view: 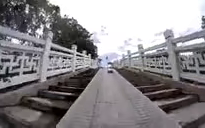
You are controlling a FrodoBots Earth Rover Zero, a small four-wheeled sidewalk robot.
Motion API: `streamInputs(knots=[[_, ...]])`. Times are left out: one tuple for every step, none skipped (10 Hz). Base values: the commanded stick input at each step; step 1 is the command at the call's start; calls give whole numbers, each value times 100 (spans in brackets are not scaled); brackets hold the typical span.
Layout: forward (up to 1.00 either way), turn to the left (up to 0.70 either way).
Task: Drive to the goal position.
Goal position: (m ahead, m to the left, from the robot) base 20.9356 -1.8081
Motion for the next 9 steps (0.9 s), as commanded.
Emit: streamInputs(knots=[[70,0],[70,0],[70,0],[70,0],[70,0],[70,0],[70,0],[70,0],[70,0]])
